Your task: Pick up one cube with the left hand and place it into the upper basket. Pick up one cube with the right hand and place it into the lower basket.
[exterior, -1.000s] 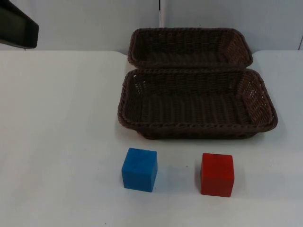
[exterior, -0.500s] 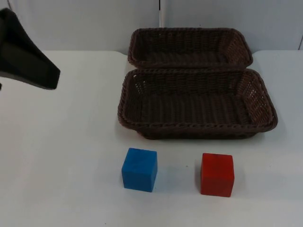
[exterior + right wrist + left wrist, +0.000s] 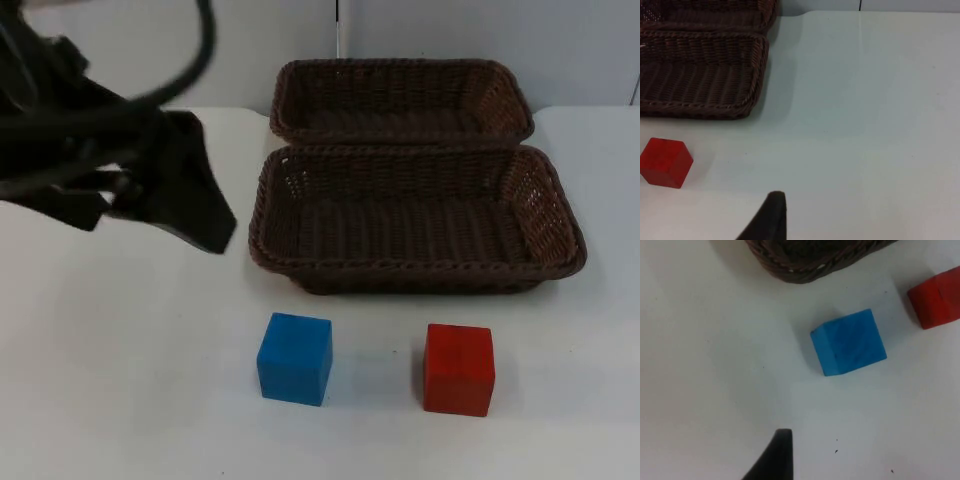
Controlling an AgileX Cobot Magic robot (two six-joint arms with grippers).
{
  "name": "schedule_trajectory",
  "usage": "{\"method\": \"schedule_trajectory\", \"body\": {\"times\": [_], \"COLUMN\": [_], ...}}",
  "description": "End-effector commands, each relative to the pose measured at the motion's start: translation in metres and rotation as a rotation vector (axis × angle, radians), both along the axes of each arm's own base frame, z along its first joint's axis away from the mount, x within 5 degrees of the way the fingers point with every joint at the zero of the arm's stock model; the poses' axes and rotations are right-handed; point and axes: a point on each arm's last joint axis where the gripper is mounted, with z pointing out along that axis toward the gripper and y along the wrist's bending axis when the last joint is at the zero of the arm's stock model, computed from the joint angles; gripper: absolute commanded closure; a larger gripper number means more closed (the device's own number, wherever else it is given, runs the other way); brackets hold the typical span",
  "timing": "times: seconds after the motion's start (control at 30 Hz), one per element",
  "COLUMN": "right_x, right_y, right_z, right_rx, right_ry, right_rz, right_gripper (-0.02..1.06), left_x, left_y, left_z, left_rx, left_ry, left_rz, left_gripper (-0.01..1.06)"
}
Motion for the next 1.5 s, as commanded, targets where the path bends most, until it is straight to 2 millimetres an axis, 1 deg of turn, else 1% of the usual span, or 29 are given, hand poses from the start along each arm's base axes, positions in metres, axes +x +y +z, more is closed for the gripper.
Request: {"method": "schedule_trajectory", "body": {"times": [0.0,0.07,0.1,0.13,0.3,0.33,0.47,0.5,0.6,0.67,0.77,0.8,0.97,1.0,1.03,1.07,1.3,1.33,1.47], "right_x": [0.000,0.000,0.000,0.000,0.000,0.000,0.000,0.000,0.000,0.000,0.000,0.000,0.000,0.000,0.000,0.000,0.000,0.000,0.000], "right_y": [0.000,0.000,0.000,0.000,0.000,0.000,0.000,0.000,0.000,0.000,0.000,0.000,0.000,0.000,0.000,0.000,0.000,0.000,0.000], "right_z": [0.000,0.000,0.000,0.000,0.000,0.000,0.000,0.000,0.000,0.000,0.000,0.000,0.000,0.000,0.000,0.000,0.000,0.000,0.000], "right_rx": [-0.005,-0.005,-0.005,-0.005,-0.005,-0.005,-0.005,-0.005,-0.005,-0.005,-0.005,-0.005,-0.005,-0.005,-0.005,-0.005,-0.005,-0.005,-0.005], "right_ry": [-0.007,-0.007,-0.007,-0.007,-0.007,-0.007,-0.007,-0.007,-0.007,-0.007,-0.007,-0.007,-0.007,-0.007,-0.007,-0.007,-0.007,-0.007,-0.007], "right_rz": [0.001,0.001,0.001,0.001,0.001,0.001,0.001,0.001,0.001,0.001,0.001,0.001,0.001,0.001,0.001,0.001,0.001,0.001,0.001], "right_gripper": [-0.01,-0.01,-0.01,-0.01,-0.01,-0.01,-0.01,-0.01,-0.01,-0.01,-0.01,-0.01,-0.01,-0.01,-0.01,-0.01,-0.01,-0.01,-0.01], "left_x": [0.004,0.006,0.006,0.007,0.009,0.009,0.012,0.012,0.015,0.015,0.018,0.018,0.027,0.027,0.029,0.031,0.047,0.047,0.051], "left_y": [-0.009,-0.021,-0.021,-0.026,-0.049,-0.049,-0.060,-0.060,-0.068,-0.071,-0.079,-0.079,-0.083,-0.083,-0.084,-0.084,-0.093,-0.093,-0.093], "left_z": [-0.003,-0.011,-0.011,-0.014,-0.035,-0.035,-0.052,-0.052,-0.069,-0.072,-0.086,-0.086,-0.111,-0.111,-0.118,-0.121,-0.132,-0.132,-0.144], "left_rx": [0.029,0.038,0.038,0.037,0.042,0.042,0.058,0.058,0.070,0.070,0.067,0.067,0.089,0.089,0.093,0.092,0.122,0.122,0.167], "left_ry": [-0.010,0.002,0.002,-0.001,0.016,0.016,0.045,0.045,0.061,0.065,0.062,0.062,0.053,0.053,0.052,0.045,0.028,0.028,0.033], "left_rz": [-0.005,-0.021,-0.021,-0.023,-0.043,-0.043,-0.030,-0.030,-0.020,-0.018,0.004,0.004,0.023,0.023,0.038,0.043,0.023,0.023,0.011], "left_gripper": [0.00,0.00,0.00,0.00,0.00,0.00,0.00,0.00,0.00,0.00,0.00,0.00,0.00,0.00,0.00,0.00,0.00,0.00,0.00]}}
